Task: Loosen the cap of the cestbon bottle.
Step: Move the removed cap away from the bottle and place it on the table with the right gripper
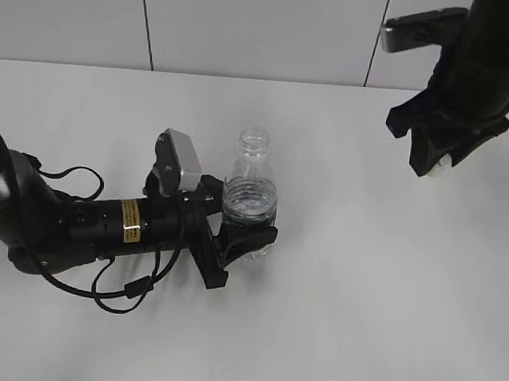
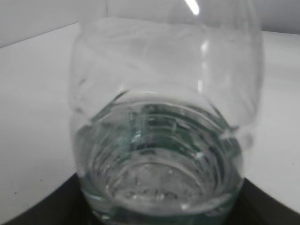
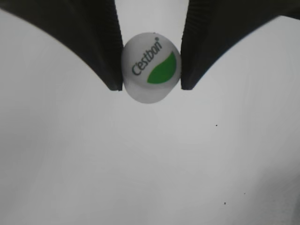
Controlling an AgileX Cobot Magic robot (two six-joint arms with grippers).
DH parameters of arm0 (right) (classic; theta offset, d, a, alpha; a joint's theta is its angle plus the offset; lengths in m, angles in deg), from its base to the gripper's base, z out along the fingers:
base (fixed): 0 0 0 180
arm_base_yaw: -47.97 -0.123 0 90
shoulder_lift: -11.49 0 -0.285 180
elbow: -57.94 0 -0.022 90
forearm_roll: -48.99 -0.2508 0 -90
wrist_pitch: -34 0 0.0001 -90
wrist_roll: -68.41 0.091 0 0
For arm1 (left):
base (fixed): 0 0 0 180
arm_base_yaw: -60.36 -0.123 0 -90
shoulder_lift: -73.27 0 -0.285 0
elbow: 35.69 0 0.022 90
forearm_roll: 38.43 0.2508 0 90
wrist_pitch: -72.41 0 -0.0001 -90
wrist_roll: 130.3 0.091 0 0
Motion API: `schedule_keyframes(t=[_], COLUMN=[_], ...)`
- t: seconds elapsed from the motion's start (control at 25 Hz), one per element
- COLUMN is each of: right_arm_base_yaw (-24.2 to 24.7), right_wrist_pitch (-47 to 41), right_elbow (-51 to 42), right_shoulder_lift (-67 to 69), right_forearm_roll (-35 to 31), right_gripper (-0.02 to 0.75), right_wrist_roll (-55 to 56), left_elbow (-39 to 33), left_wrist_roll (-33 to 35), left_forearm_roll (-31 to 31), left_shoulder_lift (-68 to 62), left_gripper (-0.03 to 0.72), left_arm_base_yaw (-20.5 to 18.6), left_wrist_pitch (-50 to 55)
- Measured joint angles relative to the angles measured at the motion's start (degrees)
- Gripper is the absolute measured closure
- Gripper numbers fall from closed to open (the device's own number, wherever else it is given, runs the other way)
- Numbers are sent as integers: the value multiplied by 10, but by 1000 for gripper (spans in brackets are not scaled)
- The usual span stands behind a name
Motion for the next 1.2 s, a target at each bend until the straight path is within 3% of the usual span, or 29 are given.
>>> schedule_keyframes(t=[0.4,0.72,1.2], right_arm_base_yaw=[36,43,66], right_wrist_pitch=[172,196,235], right_elbow=[-115,-118,-119], right_shoulder_lift=[9,93,102], right_forearm_roll=[0,0,-15], right_gripper=[453,453,454], right_wrist_roll=[12,13,14], left_elbow=[0,0,0], left_wrist_roll=[0,0,0], left_forearm_roll=[-3,-4,-4], left_shoulder_lift=[0,0,0], left_gripper=[274,274,274], left_arm_base_yaw=[0,0,0], left_wrist_pitch=[0,1,1])
